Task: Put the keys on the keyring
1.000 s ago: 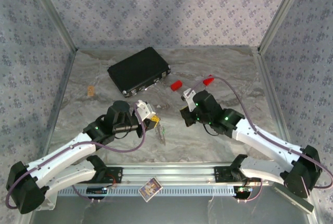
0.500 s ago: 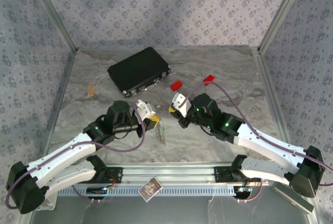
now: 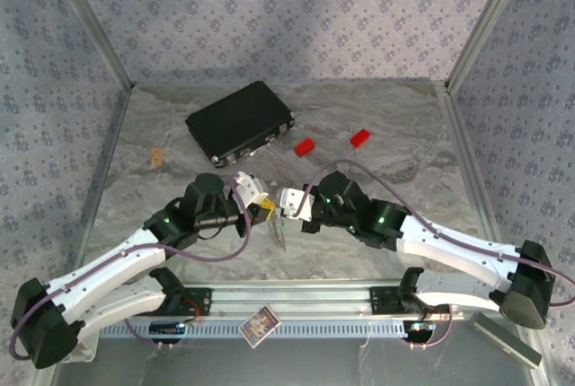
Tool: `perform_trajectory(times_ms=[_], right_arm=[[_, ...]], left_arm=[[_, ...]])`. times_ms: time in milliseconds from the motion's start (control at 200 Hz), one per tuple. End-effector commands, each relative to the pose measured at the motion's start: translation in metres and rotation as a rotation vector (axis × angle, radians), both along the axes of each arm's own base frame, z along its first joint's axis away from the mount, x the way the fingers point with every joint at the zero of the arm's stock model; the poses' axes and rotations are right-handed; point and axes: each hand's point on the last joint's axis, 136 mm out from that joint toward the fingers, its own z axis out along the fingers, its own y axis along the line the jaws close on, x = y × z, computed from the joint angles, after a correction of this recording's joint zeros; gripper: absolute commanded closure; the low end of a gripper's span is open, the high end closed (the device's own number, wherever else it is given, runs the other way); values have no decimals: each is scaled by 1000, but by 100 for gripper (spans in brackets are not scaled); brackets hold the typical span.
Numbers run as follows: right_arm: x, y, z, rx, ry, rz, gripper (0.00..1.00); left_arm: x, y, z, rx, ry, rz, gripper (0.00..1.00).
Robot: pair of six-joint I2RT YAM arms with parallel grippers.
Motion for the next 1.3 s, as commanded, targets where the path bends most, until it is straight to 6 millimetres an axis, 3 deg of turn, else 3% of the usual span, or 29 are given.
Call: perform_trajectory(times_ms=[0,1294], right_arm=[[8,3,11,-33,-91,-13,100],[4,13,15,1,-93,21,100]], left_arm=[[1,-8,29,-80,-47,-20,100],[0,-7,26,-75,-53,-29,100]])
